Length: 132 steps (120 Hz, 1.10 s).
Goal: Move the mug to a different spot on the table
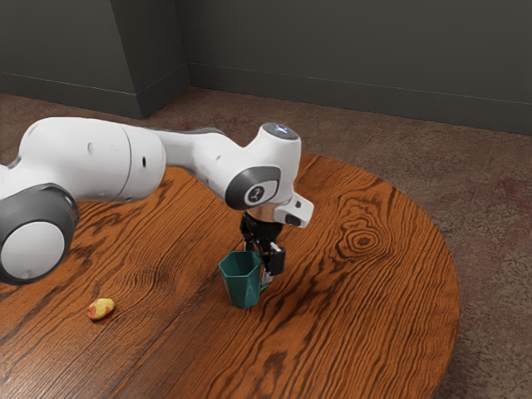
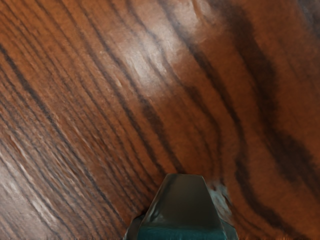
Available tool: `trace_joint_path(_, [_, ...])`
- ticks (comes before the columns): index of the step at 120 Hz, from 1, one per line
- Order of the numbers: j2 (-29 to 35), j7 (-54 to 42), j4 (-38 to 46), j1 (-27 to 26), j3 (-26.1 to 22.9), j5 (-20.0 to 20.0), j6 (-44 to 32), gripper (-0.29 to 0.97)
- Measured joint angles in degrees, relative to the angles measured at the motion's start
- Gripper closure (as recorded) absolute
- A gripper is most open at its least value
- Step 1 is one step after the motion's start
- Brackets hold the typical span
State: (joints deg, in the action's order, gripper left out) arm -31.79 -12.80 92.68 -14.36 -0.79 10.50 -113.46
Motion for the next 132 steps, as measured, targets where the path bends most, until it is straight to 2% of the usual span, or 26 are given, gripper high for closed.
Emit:
trace_joint_path(18, [-0.23,-0.7,0.56,0.03,0.0,-0.01,-1.02,0.01])
trace_joint_path(52, [-0.25,-0.83,0.6,0.03,0.08,0.88,-3.13,0.4])
trace_joint_path(69, [-0.25,-0.46,0.56,0.08,0.09,0.95,-3.28,0.46])
trace_joint_path(101, [-0.23,2.28,-2.89,0.7,0.08,0.01,6.56,0.56])
trace_joint_path(132, [-0.17,4.24,-5.95,3.91,0.42,-2.17,16.5,0.58])
